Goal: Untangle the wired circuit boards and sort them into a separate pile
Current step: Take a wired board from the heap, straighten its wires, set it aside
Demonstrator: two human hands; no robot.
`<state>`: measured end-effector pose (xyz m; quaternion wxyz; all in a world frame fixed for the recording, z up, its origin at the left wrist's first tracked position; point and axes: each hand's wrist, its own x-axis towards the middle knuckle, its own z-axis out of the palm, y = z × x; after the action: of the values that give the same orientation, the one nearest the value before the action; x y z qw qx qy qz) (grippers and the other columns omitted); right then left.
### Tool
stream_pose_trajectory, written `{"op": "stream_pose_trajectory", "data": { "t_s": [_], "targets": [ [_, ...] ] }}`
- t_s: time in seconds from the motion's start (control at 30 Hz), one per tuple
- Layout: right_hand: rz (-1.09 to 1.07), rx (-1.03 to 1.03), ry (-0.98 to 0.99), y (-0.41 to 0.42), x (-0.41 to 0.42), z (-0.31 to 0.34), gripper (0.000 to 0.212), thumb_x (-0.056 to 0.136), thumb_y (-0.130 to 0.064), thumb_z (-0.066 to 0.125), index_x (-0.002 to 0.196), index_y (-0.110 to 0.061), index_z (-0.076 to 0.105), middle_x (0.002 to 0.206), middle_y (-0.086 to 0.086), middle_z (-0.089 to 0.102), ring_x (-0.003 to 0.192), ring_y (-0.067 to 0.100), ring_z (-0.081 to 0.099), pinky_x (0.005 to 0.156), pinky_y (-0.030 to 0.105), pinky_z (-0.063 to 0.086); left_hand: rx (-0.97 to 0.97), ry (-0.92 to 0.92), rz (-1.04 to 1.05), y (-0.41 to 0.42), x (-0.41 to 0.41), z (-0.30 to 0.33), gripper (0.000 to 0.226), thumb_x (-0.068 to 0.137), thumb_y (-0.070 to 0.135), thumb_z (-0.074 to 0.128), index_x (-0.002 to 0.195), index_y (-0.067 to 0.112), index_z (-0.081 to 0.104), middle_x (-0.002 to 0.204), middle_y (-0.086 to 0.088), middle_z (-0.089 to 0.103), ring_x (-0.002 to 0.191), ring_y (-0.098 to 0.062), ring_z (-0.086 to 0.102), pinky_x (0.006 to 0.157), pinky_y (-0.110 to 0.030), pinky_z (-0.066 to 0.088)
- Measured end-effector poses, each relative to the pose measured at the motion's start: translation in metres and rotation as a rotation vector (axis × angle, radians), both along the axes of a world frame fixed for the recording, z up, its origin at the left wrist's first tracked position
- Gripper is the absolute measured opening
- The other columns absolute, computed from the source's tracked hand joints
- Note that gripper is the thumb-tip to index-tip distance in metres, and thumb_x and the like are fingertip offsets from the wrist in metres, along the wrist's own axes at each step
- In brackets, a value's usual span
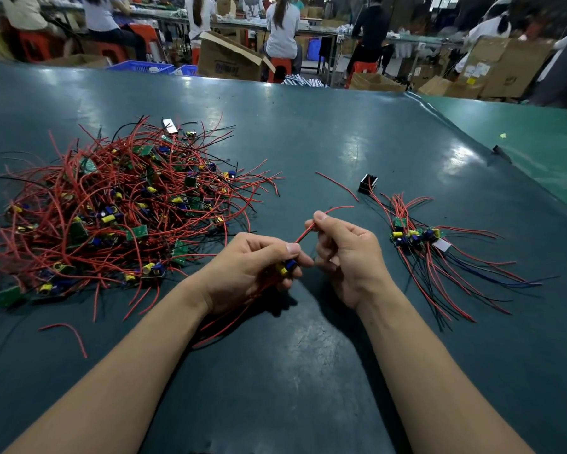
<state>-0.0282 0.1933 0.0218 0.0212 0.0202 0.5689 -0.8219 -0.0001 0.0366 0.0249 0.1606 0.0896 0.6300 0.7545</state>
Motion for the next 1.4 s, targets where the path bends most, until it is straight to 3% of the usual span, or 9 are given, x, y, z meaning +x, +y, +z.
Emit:
{"op": "stream_pose_trajectory", "data": {
  "t_s": [0.2,0.27,0.5,0.67,0.83,1.03,1.13,1.27,1.4],
  "targets": [
    [0.168,-0.275,-0.165,0.001,0.000,0.001,0.026,0.094,-0.017,0.056,0.069,-0.010,0.056,0.052,-0.006,0.039,0.034,0.003,0.029,0.030,0.014,0.021,0.014,0.021,-0.066,-0.002,0.002,0.001,0.020,0.082,0.022,0.067,0.077,0.005,0.078,0.067,-0.007,0.067,0.063,-0.012,0.061,0.058,-0.019,0.050],
    [0.188,-0.258,-0.161,0.002,0.000,0.002,0.025,0.094,-0.018,0.056,0.070,-0.011,0.055,0.052,-0.006,0.042,0.035,0.003,0.029,0.030,0.014,0.022,-0.015,0.026,-0.087,-0.003,0.004,0.001,0.020,0.083,0.022,0.067,0.078,0.008,0.079,0.067,-0.008,0.067,0.065,-0.016,0.059,0.060,-0.022,0.049],
    [-0.052,-0.308,-0.144,0.009,-0.005,0.004,0.021,0.095,-0.017,0.059,0.076,-0.006,0.061,0.052,-0.007,0.039,0.037,0.002,0.028,0.032,0.013,0.021,0.015,0.011,-0.069,-0.004,0.002,0.000,0.022,0.085,0.021,0.066,0.076,0.006,0.078,0.067,-0.009,0.067,0.063,-0.012,0.062,0.059,-0.020,0.051],
    [0.004,-0.393,-0.213,0.010,-0.006,0.004,0.028,0.095,-0.019,0.056,0.068,-0.012,0.052,0.048,-0.007,0.031,0.034,0.003,0.028,0.029,0.014,0.021,-0.002,0.019,-0.081,-0.004,0.003,0.001,0.020,0.085,0.018,0.067,0.074,0.006,0.078,0.072,-0.012,0.068,0.064,-0.012,0.062,0.058,-0.021,0.051],
    [-0.013,-0.450,-0.235,0.016,-0.009,0.006,0.023,0.098,-0.022,0.055,0.079,-0.010,0.059,0.054,-0.007,0.037,0.034,0.003,0.030,0.030,0.011,0.022,0.007,0.009,-0.065,-0.005,0.002,0.001,0.023,0.082,0.018,0.061,0.072,0.005,0.078,0.071,-0.011,0.069,0.063,-0.012,0.063,0.057,-0.021,0.051],
    [0.093,-0.572,-0.267,0.020,-0.007,0.009,0.041,0.096,-0.021,0.049,0.055,-0.016,0.047,0.049,-0.008,0.029,0.035,0.004,0.028,0.031,0.014,0.021,0.001,0.023,-0.091,-0.005,0.003,0.001,0.019,0.081,0.020,0.068,0.074,0.004,0.077,0.072,-0.009,0.070,0.065,-0.011,0.063,0.057,-0.021,0.051],
    [0.089,-0.554,-0.247,0.020,-0.007,0.010,0.041,0.096,-0.023,0.051,0.056,-0.016,0.050,0.051,-0.008,0.030,0.035,0.004,0.029,0.031,0.014,0.023,-0.002,0.015,-0.091,-0.005,0.003,0.001,0.021,0.081,0.018,0.064,0.073,0.004,0.077,0.071,-0.008,0.070,0.064,-0.012,0.063,0.057,-0.021,0.051],
    [-0.055,-0.416,-0.197,0.019,-0.008,0.009,0.023,0.098,-0.024,0.055,0.079,-0.011,0.062,0.061,-0.006,0.039,0.040,0.003,0.035,0.033,0.013,0.025,0.014,0.016,-0.083,-0.005,0.003,0.001,0.022,0.081,0.016,0.061,0.072,0.004,0.077,0.072,-0.008,0.071,0.064,-0.012,0.064,0.057,-0.021,0.051],
    [-0.139,-0.327,-0.149,0.017,-0.009,0.006,0.024,0.099,-0.020,0.052,0.077,-0.012,0.056,0.054,-0.007,0.040,0.037,0.005,0.036,0.033,0.016,0.025,-0.005,0.020,-0.089,-0.005,0.003,0.001,0.022,0.081,0.017,0.062,0.073,0.005,0.078,0.071,-0.009,0.070,0.063,-0.012,0.064,0.058,-0.021,0.051]
  ]
}}
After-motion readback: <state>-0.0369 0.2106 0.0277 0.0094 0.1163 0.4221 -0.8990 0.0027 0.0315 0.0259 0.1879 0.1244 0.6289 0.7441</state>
